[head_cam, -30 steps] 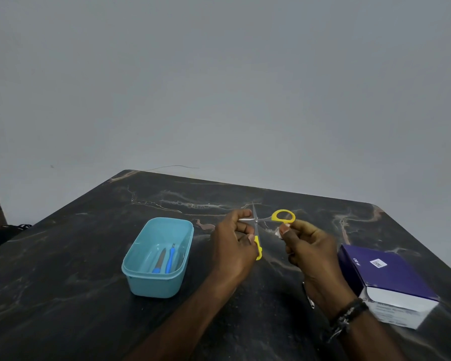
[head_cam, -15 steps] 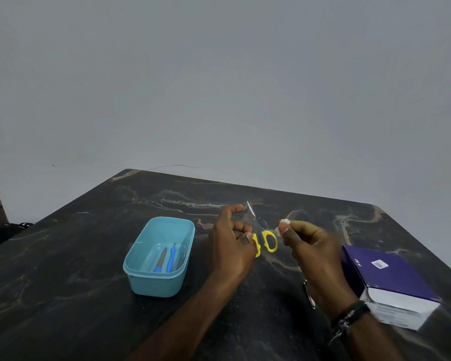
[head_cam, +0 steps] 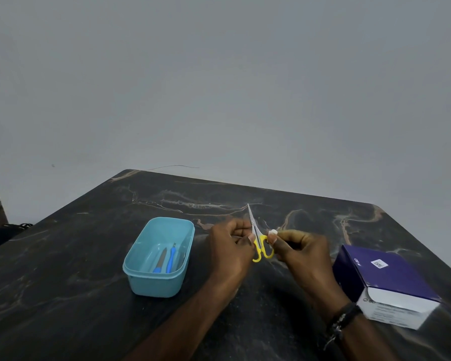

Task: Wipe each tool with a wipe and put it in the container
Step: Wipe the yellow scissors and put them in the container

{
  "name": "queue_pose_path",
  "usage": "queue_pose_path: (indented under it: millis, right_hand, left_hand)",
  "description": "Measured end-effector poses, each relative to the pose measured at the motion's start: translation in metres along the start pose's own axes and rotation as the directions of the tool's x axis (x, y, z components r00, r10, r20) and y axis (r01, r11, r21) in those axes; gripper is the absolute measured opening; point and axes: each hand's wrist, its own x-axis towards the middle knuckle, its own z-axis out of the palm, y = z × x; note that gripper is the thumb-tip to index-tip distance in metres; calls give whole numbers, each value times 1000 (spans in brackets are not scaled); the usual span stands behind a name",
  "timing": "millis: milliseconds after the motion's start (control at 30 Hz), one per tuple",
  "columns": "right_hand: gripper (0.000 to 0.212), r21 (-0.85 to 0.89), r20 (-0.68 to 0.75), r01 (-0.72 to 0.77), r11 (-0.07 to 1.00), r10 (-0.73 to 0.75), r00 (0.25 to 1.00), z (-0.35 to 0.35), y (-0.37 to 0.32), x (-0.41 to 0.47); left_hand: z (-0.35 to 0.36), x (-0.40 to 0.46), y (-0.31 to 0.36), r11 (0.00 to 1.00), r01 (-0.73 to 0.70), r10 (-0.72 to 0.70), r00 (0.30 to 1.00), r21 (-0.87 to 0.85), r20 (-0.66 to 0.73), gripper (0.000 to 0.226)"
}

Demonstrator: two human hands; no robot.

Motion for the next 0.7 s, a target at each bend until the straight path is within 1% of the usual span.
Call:
queue_pose_path:
  millis: [67,200,300,467,600,700]
  right_hand:
    - [12,-5,16,-6,1000,6,1000,1,1,-1]
    - [9,12,25,-34,999,34,999,2,1,0]
    - [13,28,46,-45,999,43,998,3,-1,-1]
    - [14,124,40,-118,985,114,993,0,-5,0]
    - [14,208,44,-160,965,154,987,-1,-8,0]
    - [14,212,51,-187,959,180,982,0,-5,1]
  left_hand:
    - [0,0,1,1000,10,-10,1000,-14,20,21]
    - [-1,2,1,999,29,-28,998,-19,52,23]
    - [0,0,0,999,39,-39,996,-5,86,23]
    - [0,1,-1,999,-5,-1,994,54,109,25]
    - [1,-2,0,998,-2,-6,992,61,128,25]
    - [1,-2,0,999,-4,-3,990,51,138,22]
